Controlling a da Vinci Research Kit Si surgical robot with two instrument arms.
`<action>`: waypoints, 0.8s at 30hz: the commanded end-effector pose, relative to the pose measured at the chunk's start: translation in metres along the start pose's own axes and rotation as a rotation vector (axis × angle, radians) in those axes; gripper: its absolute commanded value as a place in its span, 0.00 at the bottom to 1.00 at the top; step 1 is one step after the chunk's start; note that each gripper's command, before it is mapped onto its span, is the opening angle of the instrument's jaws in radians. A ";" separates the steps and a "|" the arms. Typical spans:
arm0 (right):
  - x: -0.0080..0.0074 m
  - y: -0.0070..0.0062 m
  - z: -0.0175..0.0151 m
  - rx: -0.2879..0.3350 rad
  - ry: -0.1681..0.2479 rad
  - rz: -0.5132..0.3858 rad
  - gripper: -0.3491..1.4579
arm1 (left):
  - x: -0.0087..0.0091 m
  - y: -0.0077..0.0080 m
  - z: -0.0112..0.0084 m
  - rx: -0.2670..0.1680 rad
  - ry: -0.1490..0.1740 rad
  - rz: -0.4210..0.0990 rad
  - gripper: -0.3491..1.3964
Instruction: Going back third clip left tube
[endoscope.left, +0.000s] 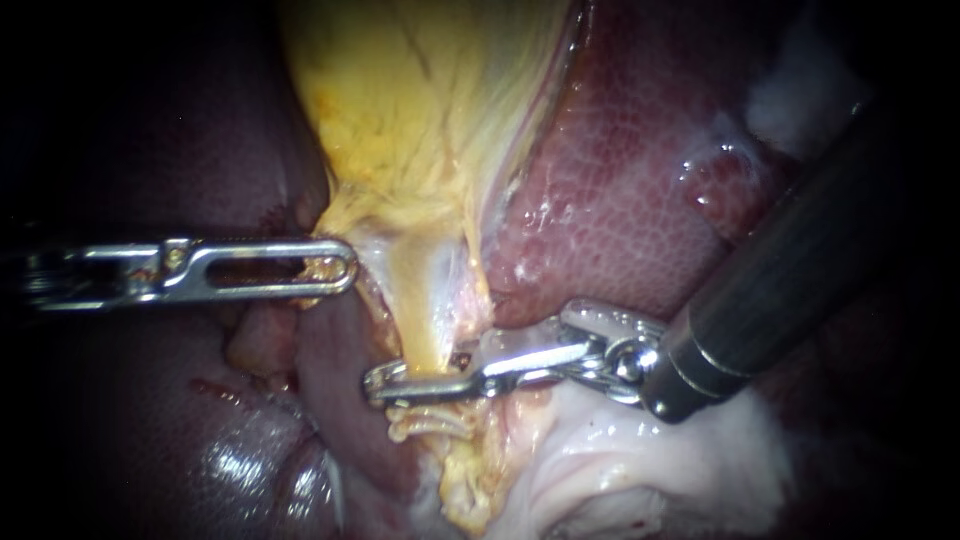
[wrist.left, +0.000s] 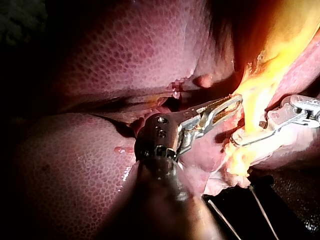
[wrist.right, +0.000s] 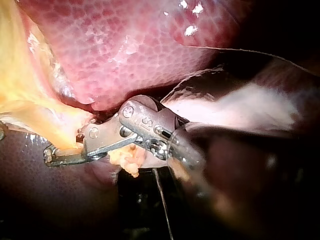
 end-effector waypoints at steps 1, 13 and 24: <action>0.0000 0.0000 0.0001 0.000 0.001 0.000 0.00 | 0.0000 0.0000 0.0000 -0.001 0.000 0.000 0.00; 0.0004 0.0004 0.0010 -0.088 0.037 -0.060 0.46 | 0.0000 0.0000 0.0000 -0.001 0.000 0.000 0.00; 0.0006 0.0021 -0.0021 -0.125 0.044 -0.108 0.52 | 0.0000 0.0000 -0.0001 -0.001 0.000 0.000 0.00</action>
